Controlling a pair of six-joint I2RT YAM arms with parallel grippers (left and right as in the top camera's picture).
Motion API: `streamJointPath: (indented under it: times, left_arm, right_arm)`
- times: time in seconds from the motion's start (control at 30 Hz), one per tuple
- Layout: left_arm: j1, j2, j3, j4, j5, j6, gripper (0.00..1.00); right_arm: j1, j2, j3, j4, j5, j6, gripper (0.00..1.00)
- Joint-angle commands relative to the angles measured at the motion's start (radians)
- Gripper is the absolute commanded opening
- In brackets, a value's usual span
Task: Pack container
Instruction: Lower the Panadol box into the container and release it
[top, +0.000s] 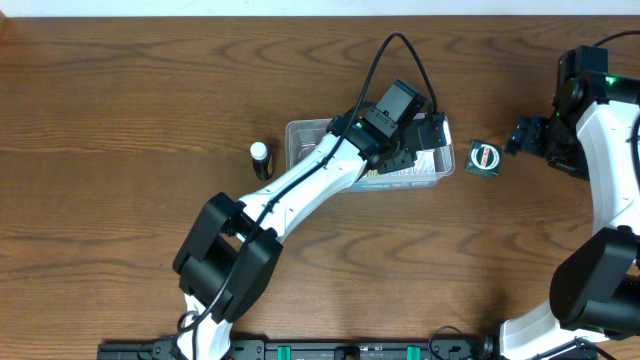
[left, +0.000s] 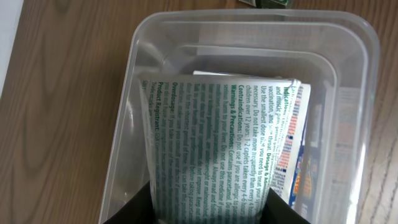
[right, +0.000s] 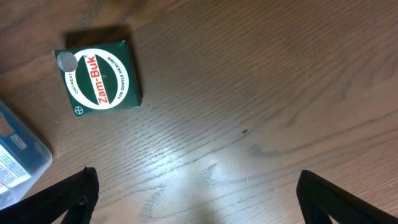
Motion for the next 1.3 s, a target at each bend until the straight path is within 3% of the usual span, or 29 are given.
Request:
streamJointPath:
  times: [0.0, 0.3, 0.4, 0.47, 0.57, 0.87, 0.97, 1.1, 1.17, 1.23, 1.27]
  left_arm:
    - [0.002, 0.042, 0.01, 0.015, 0.018, 0.019, 0.37]
    - [0.002, 0.089, 0.01, 0.047, 0.018, 0.063, 0.37]
    - [0.002, 0.089, 0.01, 0.047, 0.017, 0.063, 0.79]
    - [0.002, 0.089, 0.01, 0.051, 0.011, 0.062, 0.91]
    - [0.002, 0.089, 0.01, 0.063, 0.01, 0.062, 0.96]
    - [0.002, 0.031, 0.01, 0.085, 0.002, 0.058, 0.95]
    - [0.001, 0.021, 0.01, 0.084, -0.007, 0.058, 0.89]
    - [0.001, 0.02, 0.01, 0.066, -0.035, 0.058, 0.74]
    - [0.001, 0.02, 0.01, 0.05, -0.035, 0.058, 0.49]
    - [0.001, 0.017, 0.01, 0.033, -0.036, 0.058, 0.12]
    - [0.001, 0.013, 0.01, 0.027, -0.041, 0.056, 0.06]
  right_arm:
    - [-0.006, -0.023, 0.0, 0.0, 0.003, -0.008, 0.99]
    - [-0.006, -0.023, 0.0, 0.0, 0.003, -0.008, 0.99]
    - [-0.006, -0.023, 0.0, 0.0, 0.003, -0.008, 0.99]
    - [-0.006, -0.023, 0.0, 0.0, 0.003, -0.008, 0.99]
    - [-0.005, -0.023, 0.0, 0.0, 0.003, -0.008, 0.99]
    - [-0.006, -0.023, 0.0, -0.001, 0.003, -0.008, 0.99]
    - [-0.006, -0.023, 0.0, 0.0, 0.003, -0.008, 0.99]
    - [-0.006, -0.023, 0.0, 0.0, 0.003, -0.008, 0.99]
    - [-0.006, -0.023, 0.0, 0.0, 0.003, -0.008, 0.99]
    - [-0.006, -0.023, 0.0, 0.0, 0.003, -0.008, 0.99]
    - [-0.006, -0.023, 0.0, 0.0, 0.003, -0.008, 0.99]
